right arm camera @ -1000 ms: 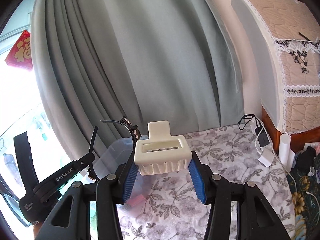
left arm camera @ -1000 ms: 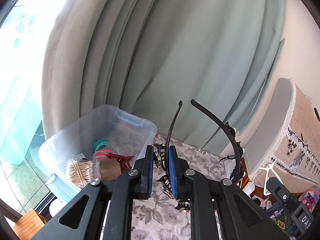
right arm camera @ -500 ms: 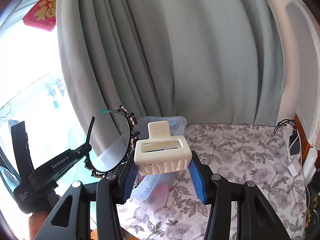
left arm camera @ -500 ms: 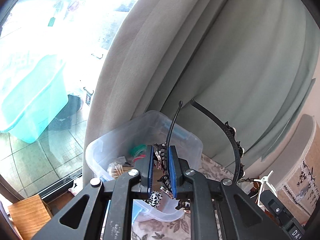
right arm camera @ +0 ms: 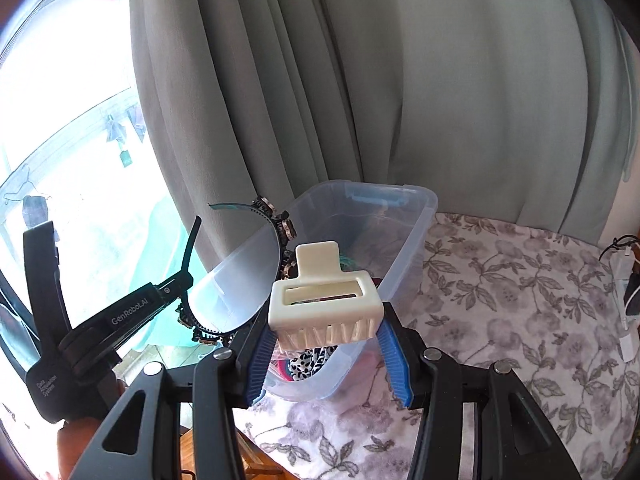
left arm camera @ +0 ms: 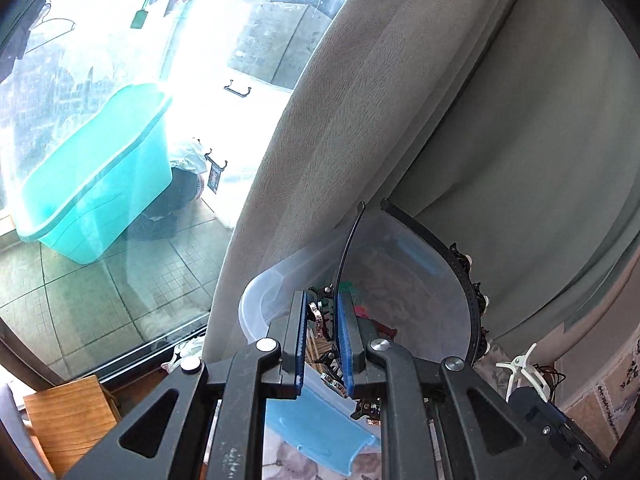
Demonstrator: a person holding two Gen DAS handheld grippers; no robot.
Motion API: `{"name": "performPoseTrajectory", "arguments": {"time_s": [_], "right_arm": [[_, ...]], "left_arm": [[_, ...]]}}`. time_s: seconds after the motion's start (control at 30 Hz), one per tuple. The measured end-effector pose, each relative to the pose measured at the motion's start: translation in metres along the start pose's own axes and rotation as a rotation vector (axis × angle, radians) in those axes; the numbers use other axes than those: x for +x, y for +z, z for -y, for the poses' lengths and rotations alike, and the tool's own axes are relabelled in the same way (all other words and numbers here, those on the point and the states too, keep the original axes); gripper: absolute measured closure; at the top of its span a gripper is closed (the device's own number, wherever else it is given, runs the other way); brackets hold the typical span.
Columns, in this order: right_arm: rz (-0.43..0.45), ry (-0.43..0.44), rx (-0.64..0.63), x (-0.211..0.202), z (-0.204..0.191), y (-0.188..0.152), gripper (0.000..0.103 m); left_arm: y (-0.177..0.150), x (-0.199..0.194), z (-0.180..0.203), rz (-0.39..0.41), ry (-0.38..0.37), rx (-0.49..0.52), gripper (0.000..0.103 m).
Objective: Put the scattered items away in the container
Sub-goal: 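Carry headband with left tool while right tool carries claw clip over box, then open left tool releasing headband while right tool drops claw clip into box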
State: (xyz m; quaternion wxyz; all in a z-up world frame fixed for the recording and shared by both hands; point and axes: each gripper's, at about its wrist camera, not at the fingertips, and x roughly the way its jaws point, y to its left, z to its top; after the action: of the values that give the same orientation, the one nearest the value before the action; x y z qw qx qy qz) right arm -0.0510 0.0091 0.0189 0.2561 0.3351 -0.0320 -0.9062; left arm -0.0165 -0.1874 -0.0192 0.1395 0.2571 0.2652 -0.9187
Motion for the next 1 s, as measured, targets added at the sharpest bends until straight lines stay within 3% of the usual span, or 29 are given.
{"name": "performPoseTrajectory", "arguments": {"time_s": [0.23, 1.0], "right_arm": [[-0.044, 0.019, -0.025, 0.024, -0.005, -0.005, 0.050], [-0.076, 0.040, -0.030, 0.069, 0.009, 0.010, 0.052]], "left_arm": [[0.002, 0.004, 0.000, -0.002, 0.057, 0.020, 0.088], [0.005, 0.033, 0.012, -0.035, 0.089, 0.058, 0.087]]}}
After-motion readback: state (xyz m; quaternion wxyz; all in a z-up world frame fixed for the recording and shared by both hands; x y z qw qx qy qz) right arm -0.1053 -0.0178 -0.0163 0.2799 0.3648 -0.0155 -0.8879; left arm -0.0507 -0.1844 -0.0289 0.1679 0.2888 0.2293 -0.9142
